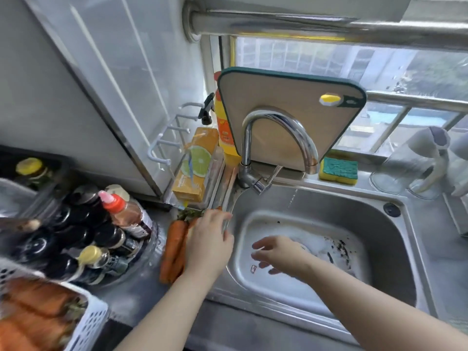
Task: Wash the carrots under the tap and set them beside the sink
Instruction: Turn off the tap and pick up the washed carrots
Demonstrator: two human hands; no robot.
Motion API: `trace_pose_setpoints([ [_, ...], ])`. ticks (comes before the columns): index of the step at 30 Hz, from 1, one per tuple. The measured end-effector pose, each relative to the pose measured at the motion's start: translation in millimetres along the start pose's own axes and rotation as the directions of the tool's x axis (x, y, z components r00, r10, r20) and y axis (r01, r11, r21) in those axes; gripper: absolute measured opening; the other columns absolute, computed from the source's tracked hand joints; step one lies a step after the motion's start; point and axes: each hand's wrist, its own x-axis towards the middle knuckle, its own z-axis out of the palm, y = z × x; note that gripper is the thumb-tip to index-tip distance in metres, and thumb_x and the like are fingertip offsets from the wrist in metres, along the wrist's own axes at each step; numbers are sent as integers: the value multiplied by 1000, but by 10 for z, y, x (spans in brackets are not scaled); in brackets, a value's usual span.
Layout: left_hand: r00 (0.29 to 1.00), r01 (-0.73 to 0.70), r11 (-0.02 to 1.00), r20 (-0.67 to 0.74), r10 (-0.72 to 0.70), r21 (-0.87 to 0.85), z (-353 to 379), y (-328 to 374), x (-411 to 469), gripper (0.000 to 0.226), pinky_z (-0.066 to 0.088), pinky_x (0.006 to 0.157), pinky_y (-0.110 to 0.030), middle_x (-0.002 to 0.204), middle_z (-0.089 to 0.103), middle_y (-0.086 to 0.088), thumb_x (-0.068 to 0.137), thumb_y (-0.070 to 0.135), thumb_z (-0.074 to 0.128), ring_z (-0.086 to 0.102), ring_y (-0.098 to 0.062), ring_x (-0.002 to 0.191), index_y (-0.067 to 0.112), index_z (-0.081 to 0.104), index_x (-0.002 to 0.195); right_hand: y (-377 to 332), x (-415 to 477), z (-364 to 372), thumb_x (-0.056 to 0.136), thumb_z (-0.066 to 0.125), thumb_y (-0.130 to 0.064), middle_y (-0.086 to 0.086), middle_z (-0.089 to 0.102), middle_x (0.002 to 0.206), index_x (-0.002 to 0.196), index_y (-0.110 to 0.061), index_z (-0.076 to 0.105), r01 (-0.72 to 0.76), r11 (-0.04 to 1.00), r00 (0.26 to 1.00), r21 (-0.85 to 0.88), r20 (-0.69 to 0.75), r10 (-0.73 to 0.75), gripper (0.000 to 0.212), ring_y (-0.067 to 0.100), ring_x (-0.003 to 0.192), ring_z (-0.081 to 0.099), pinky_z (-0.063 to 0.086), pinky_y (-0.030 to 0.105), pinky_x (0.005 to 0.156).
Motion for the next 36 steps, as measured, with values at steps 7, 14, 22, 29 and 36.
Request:
trace_pose_setpoints([
  [7, 946, 319, 947, 55, -321, 38, -190, -541, -168, 64, 30, 109, -40, 148, 29, -3, 90, 35, 53, 32, -26, 135, 22, 26, 146, -418, 242, 599, 89, 61, -20, 8, 57, 97, 110, -10, 58, -100, 932, 984, 349, 171, 42, 24, 20, 79, 59, 53, 32, 70],
  [14, 852, 495, 867, 230, -470, -64, -211, -678, -178, 94, 29, 109, -44, 156, 12, -9, 82, 54, 60, 27, -33, 140, 25, 2, 151, -535, 389, 831, 88, 62, -24, 5, 59, 93, 99, -12, 61, -178, 874, 980, 452, 157, 118, 16, 19, 80, 57, 49, 27, 66],
  [22, 803, 558, 823, 321, -503, -106, -223, -853, -30, 111, 31, 108, -45, 149, 22, -16, 66, 58, 74, 33, -36, 134, 26, 8, 149, -640, 421, 884, 86, 63, -27, 4, 55, 89, 98, -12, 60, -266, 799, 964, 540, 167, 208, 19, 19, 77, 55, 50, 29, 69],
  [29, 833, 543, 791, 301, -465, -282, -119, -860, -98, 111, 42, 97, -38, 139, 45, -9, 58, 58, 79, 49, -29, 123, 24, 19, 145, -711, 448, 877, 85, 67, -31, 2, 57, 94, 110, -13, 57, -261, 779, 965, 570, 183, 189, 33, 19, 89, 56, 50, 32, 79],
  [36, 845, 535, 724, 301, -443, -435, -65, -775, -109, 107, 41, 90, -30, 130, 51, -6, 66, 43, 81, 53, -24, 113, 20, 15, 146, -707, 400, 768, 89, 63, -24, 2, 55, 87, 91, -14, 56, -286, 769, 957, 571, 206, 204, 13, 15, 79, 56, 52, 31, 75],
])
